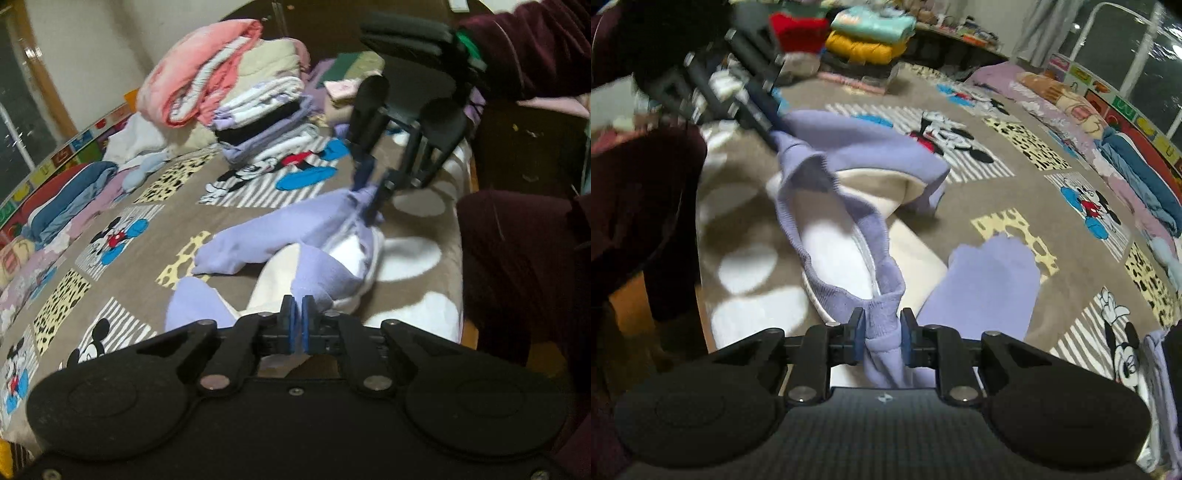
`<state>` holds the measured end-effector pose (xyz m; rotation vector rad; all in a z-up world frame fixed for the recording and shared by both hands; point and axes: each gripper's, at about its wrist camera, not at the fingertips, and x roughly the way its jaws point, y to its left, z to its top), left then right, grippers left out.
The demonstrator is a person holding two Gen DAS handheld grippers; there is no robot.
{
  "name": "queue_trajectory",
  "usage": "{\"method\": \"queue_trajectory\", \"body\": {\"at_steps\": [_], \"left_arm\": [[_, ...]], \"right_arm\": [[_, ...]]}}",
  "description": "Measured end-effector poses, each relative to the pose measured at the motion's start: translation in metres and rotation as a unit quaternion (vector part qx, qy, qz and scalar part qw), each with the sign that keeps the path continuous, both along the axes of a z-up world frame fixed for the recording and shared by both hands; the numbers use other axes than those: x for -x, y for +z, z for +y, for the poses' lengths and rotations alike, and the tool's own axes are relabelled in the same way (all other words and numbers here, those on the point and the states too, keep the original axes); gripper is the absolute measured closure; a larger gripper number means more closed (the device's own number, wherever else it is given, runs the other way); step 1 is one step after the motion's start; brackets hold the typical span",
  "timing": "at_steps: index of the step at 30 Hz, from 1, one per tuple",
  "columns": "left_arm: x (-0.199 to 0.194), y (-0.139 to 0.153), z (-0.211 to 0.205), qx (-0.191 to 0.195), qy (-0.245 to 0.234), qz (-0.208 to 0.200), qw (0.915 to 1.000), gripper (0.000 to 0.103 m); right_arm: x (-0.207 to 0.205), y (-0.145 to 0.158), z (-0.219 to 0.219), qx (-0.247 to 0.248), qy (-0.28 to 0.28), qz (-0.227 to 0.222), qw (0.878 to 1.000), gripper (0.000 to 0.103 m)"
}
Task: Fold clothes
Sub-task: 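Raise the sweatshirt by its hem with both grippers and shake it out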
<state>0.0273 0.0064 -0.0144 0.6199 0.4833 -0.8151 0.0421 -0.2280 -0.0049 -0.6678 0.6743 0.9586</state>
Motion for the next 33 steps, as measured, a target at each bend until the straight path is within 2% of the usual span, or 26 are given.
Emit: {"method": "queue_trajectory", "body": {"at_steps": [3, 4, 5, 6, 7, 8, 10, 11, 16, 19, 23, 25, 28, 30, 31, 32, 33], "left_arm": [[-0.003, 0.001, -0.003, 0.001, -0.004, 0.007, 1.0000, 0.101], [-0.004, -0.001, -0.005, -0.001, -0.007, 0.012, 0.9999, 0.101], [-0.005, -0.003, -0.007, -0.003, -0.010, 0.020, 0.9997, 0.101], [-0.006, -0.006, -0.009, -0.005, -0.014, 0.027, 0.9995, 0.101], [-0.005, -0.009, -0.011, -0.008, -0.017, 0.032, 0.9993, 0.098], [-0.005, -0.013, -0.012, -0.012, -0.020, 0.037, 0.9991, 0.093], [-0.004, -0.021, -0.017, -0.026, -0.024, 0.035, 0.9988, 0.064], [-0.003, -0.024, -0.018, -0.032, -0.028, 0.034, 0.9985, 0.056], [-0.002, -0.041, -0.022, -0.066, -0.039, 0.036, 0.9964, 0.056], [-0.002, -0.057, -0.025, -0.109, -0.045, 0.029, 0.9927, 0.056], [-0.008, -0.075, -0.024, -0.119, -0.038, 0.043, 0.9913, 0.056], [-0.012, -0.082, -0.025, -0.111, -0.024, 0.046, 0.9924, 0.056], [-0.017, -0.083, -0.026, -0.090, -0.003, 0.047, 0.9948, 0.092], [-0.017, -0.074, -0.025, -0.074, 0.000, 0.040, 0.9964, 0.094], [-0.017, -0.068, -0.024, -0.069, 0.000, 0.034, 0.9970, 0.095], [-0.017, -0.061, -0.024, -0.067, -0.002, 0.027, 0.9974, 0.095], [-0.018, -0.052, -0.022, -0.065, -0.003, 0.018, 0.9977, 0.095]], "right_arm": [[0.003, -0.001, 0.001, 0.005, 0.000, -0.010, 1.000, 0.082], [0.004, -0.001, 0.000, 0.002, -0.004, -0.017, 1.000, 0.073], [0.004, -0.002, 0.000, 0.000, -0.009, -0.019, 1.000, 0.055], [0.004, -0.003, -0.001, -0.001, -0.013, -0.020, 1.000, 0.050], [0.004, -0.005, -0.001, 0.000, -0.013, -0.016, 1.000, 0.049], [0.004, -0.007, -0.002, 0.000, -0.013, -0.013, 1.000, 0.049], [0.007, -0.014, 0.001, 0.011, -0.006, -0.014, 1.000, 0.050], [0.009, -0.017, 0.003, 0.016, -0.002, -0.014, 1.000, 0.051], [0.017, -0.033, 0.010, 0.043, 0.015, -0.017, 0.999, 0.056], [0.020, -0.039, 0.013, 0.050, 0.022, -0.020, 0.998, 0.055], [0.017, -0.039, 0.016, 0.049, 0.022, -0.024, 0.998, 0.055], [0.015, -0.041, 0.018, 0.051, 0.020, -0.029, 0.998, 0.054], [0.014, -0.043, 0.020, 0.052, 0.017, -0.036, 0.998, 0.056], [0.012, -0.043, 0.021, 0.055, 0.015, -0.040, 0.998, 0.071], [0.011, -0.042, 0.021, 0.057, 0.015, -0.037, 0.998, 0.089], [0.009, -0.038, 0.020, 0.056, 0.012, -0.037, 0.998, 0.094], [0.008, -0.034, 0.019, 0.053, 0.007, -0.044, 0.998, 0.094]]}}
